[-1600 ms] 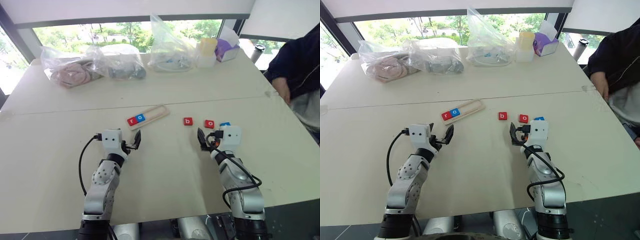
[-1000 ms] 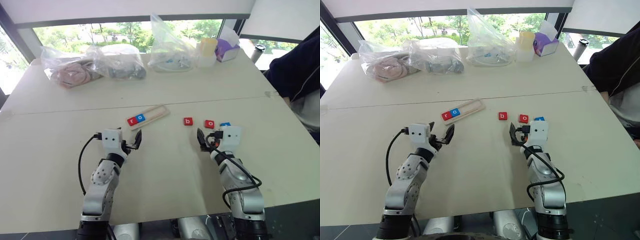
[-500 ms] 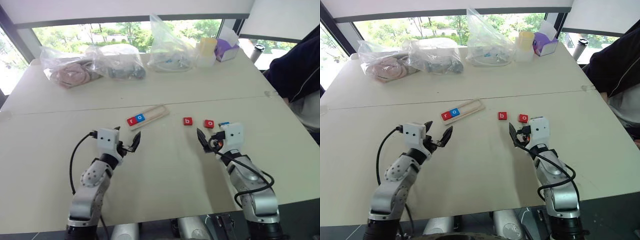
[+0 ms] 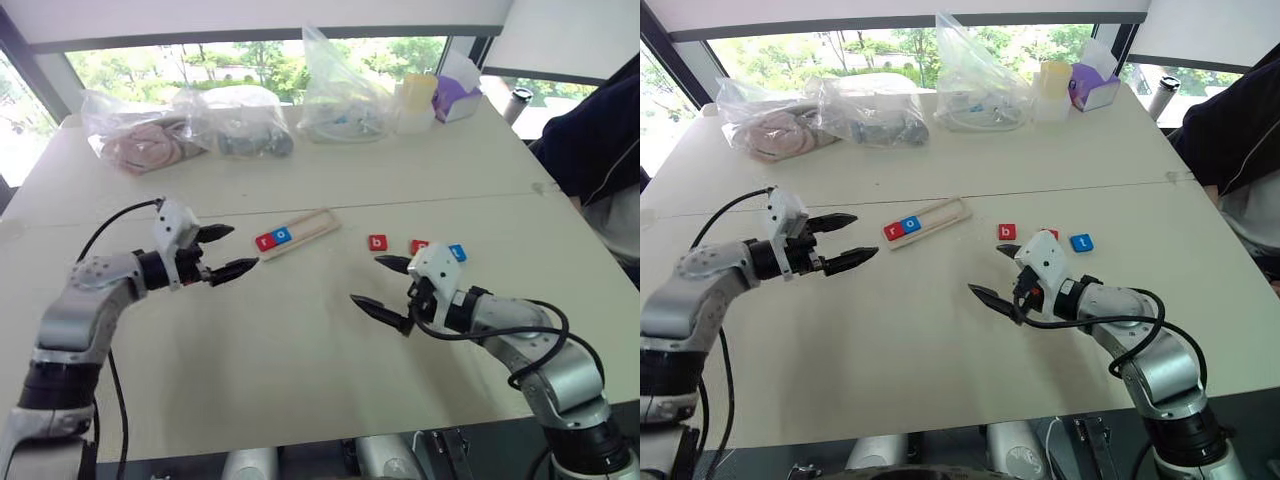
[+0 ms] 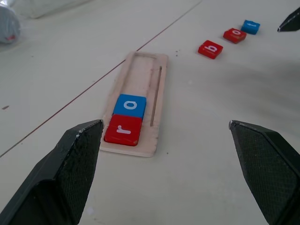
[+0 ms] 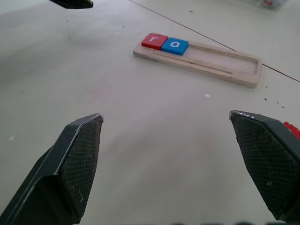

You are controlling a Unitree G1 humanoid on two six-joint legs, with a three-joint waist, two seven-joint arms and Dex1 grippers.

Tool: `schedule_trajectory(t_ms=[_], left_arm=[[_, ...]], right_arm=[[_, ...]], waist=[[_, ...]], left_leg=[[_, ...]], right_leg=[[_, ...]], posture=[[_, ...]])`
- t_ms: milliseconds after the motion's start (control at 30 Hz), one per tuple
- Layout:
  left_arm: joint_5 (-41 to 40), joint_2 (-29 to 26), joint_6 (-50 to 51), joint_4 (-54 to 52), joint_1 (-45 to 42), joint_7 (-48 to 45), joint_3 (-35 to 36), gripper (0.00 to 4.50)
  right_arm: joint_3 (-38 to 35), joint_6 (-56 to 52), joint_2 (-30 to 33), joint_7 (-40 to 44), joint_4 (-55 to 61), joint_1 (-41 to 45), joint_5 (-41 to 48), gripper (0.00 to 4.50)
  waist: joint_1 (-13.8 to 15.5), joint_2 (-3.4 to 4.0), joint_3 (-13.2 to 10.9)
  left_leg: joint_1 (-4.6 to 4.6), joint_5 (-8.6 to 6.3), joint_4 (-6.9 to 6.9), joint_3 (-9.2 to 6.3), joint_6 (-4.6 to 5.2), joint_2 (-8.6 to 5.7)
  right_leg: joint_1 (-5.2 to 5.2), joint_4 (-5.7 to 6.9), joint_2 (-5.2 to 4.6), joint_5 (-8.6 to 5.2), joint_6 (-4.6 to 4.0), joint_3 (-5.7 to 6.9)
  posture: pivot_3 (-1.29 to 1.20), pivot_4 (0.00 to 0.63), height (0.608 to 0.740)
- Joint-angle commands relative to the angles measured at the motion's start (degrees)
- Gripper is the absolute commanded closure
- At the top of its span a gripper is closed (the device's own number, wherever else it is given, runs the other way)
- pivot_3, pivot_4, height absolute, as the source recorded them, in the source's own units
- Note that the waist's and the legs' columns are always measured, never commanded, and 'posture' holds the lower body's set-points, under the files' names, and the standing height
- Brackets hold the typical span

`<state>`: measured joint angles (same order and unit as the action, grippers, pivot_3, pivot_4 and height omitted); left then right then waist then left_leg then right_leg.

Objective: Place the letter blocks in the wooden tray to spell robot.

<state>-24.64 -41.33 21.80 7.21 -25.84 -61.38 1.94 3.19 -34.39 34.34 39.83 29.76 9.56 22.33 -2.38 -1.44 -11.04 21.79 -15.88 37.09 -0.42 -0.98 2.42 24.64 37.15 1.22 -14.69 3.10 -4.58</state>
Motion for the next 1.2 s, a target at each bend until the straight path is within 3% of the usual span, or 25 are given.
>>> schedule_trajectory(t_ms=[33,300,467,1200], left_arm=[[4.7,0.5,-7.7,11.8,-6.4,-7.0,-3.8,0.0],[12.8,7.6,-21.1,36.8,-19.0,-11.4,-8.0,0.0],[15.5,10.2,-26.8,45.5,-22.7,-11.5,-7.4,0.0],[18.4,11.1,-33.6,53.0,-23.9,-7.8,-5.1,0.0]], right_arm=[[-1.1,0.7,0.6,-0.6,1.7,0.5,-0.4,0.06],[-2.0,-3.2,0.0,-4.7,8.6,-2.7,0.6,0.06],[-2.3,-5.9,-0.8,-7.5,12.5,-4.5,1.6,0.06],[-1.1,-8.3,-1.1,-9.7,14.0,-4.1,2.5,0.06]], waist=[[-0.1,-0.01,0.0],[0.2,-0.02,0.0],[-0.2,-0.04,0.0],[-0.1,-0.07,0.0]], left_leg=[[0.02,0.0,0.02,0.0,0.0,-0.01],[0.71,0.01,0.08,-0.08,0.01,-0.02],[0.71,0.01,0.09,-0.08,0.01,-0.02],[0.64,0.01,0.26,-0.09,0.01,-0.03]], right_leg=[[0.0,0.0,0.0,0.0,0.0,-0.01],[0.64,0.15,0.03,0.31,0.15,0.05],[0.63,0.16,0.03,0.32,0.16,0.03],[0.57,0.38,0.03,0.35,0.19,0.03]], posture=[[0.0,0.15,0.74],[0.0,0.15,0.74],[0.0,0.15,0.74],[0.0,0.15,0.74]])
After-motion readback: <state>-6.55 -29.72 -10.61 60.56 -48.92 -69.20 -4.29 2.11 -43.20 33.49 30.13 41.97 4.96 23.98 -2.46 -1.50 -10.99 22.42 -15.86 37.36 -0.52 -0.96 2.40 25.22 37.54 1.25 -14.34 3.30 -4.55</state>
